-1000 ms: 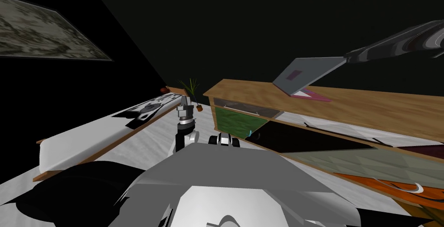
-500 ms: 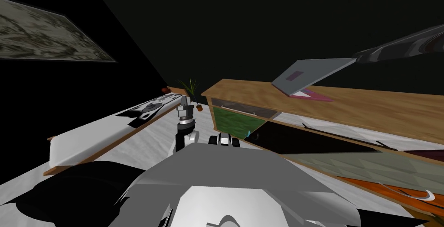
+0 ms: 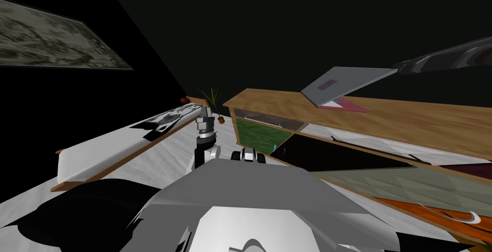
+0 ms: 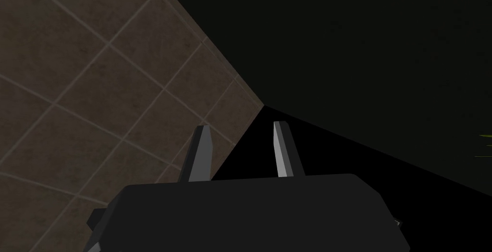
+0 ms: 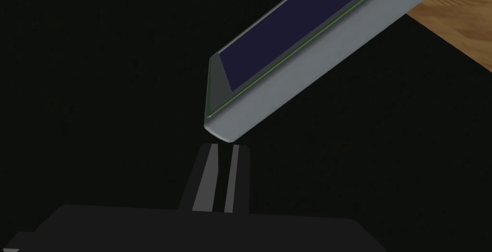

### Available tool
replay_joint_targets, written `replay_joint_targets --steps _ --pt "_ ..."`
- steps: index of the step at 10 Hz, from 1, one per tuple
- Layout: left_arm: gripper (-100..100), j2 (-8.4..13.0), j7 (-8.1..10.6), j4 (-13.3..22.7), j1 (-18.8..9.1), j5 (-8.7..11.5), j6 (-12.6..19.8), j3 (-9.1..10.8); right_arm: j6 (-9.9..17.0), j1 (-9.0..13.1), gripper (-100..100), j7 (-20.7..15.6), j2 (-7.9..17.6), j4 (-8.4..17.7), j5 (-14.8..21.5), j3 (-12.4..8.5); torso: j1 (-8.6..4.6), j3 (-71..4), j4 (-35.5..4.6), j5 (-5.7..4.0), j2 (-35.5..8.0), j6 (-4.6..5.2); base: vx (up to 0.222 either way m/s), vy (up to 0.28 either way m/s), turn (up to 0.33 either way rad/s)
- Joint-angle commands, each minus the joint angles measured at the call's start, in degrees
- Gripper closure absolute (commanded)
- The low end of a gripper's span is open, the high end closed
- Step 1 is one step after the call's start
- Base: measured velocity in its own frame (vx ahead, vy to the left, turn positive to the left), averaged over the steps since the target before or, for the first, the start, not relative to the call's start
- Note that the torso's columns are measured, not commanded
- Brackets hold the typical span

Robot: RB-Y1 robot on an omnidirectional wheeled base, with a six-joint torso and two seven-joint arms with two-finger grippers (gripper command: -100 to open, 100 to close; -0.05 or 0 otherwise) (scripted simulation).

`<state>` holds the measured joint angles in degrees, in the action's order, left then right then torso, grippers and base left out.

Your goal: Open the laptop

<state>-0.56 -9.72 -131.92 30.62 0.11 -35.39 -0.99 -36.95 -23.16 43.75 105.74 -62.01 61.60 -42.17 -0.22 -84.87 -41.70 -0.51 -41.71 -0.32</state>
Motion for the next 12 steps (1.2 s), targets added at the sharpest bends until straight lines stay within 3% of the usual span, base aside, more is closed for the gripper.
replay_joint_targets --steps 1,2,4,5,6,8,12 --pt "0 0.0 0.00 0.0 0.0 0.0 0.0 0.00 -1.5 0.2 100 0.0 -2.3 1.5 -4.3 1.9 -0.04 -0.1 0.0 0.05 0.1 0.02 -0.022 -0.034 0.080" --pt "0 0.0 0.00 0.0 0.0 0.0 0.0 0.00 -1.9 0.5 100 0.4 -3.2 2.0 -5.3 2.2 -0.16 -0.1 0.1 -0.12 0.2 -0.03 -0.023 -0.036 0.078" --pt "0 0.0 0.00 0.0 0.0 0.0 0.0 0.00 -1.0 1.0 100 -0.4 -2.3 2.8 -6.0 1.9 -0.17 -0.2 0.2 -0.15 0.3 -0.05 -0.015 -0.024 -0.005" --pt "0 0.0 0.00 0.0 0.0 0.0 0.0 0.00 -1.6 1.6 100 0.1 -4.7 3.7 -7.8 2.7 -0.08 -0.2 0.0 0.06 0.3 -0.04 -0.006 -0.043 0.038" --pt "0 0.0 0.00 0.0 0.0 0.0 0.0 0.00 -1.6 1.6 100 0.1 -4.7 3.7 -7.8 2.7 -0.14 -0.2 0.0 0.01 0.2 -0.04 -0.015 -0.032 0.056" --pt "0 0.0 0.00 0.0 0.0 0.0 0.0 0.00 -2.0 2.0 100 0.5 -7.0 4.5 -9.8 3.6 0.13 -0.1 0.1 0.01 0.2 -0.15 -0.016 -0.024 0.061" --pt "0 0.0 0.00 0.0 0.0 0.0 0.0 0.00 -2.0 2.0 100 0.5 -7.0 4.5 -9.8 3.6 0.57 -0.2 0.1 0.18 0.3 -0.40 -0.001 -0.002 0.001"
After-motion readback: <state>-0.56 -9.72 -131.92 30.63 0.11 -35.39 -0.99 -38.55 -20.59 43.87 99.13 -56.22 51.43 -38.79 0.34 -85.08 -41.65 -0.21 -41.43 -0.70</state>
